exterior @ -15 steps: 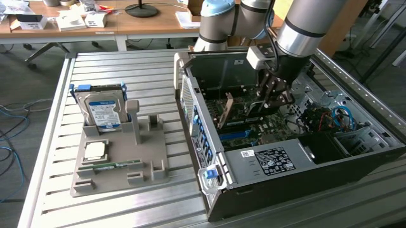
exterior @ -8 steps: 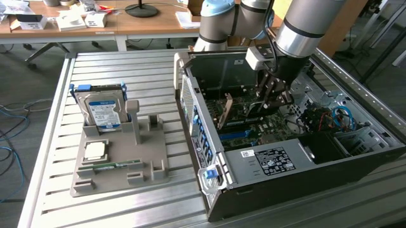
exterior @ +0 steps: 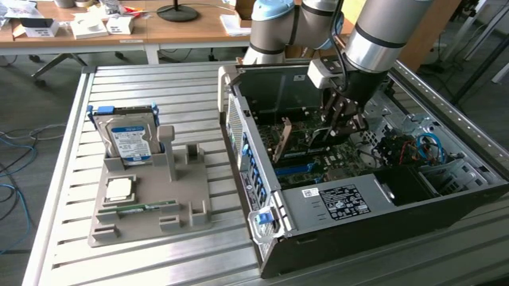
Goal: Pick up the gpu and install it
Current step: 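Insert the gpu into the slot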
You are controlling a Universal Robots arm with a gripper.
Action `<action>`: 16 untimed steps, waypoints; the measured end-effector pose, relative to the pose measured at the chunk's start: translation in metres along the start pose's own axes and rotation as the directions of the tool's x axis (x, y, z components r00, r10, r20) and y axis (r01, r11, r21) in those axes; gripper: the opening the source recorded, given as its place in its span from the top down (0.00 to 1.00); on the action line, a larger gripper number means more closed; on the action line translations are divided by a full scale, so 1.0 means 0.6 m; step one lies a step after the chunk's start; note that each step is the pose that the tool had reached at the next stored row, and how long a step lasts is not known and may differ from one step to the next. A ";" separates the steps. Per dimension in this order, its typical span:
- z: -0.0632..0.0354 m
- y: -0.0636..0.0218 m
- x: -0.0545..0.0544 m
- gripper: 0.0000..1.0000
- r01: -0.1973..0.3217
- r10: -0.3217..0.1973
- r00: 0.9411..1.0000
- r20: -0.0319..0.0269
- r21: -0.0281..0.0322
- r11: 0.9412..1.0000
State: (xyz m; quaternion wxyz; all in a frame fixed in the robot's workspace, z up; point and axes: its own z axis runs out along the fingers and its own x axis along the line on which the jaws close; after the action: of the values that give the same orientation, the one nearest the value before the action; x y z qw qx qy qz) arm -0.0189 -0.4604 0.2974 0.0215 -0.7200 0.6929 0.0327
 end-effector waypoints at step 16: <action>0.005 0.002 0.000 0.74 -0.036 0.036 0.999 -0.008 0.006 0.999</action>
State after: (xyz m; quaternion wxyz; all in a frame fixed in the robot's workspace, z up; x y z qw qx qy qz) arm -0.0201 -0.4605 0.2943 0.0203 -0.7074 0.7059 0.0279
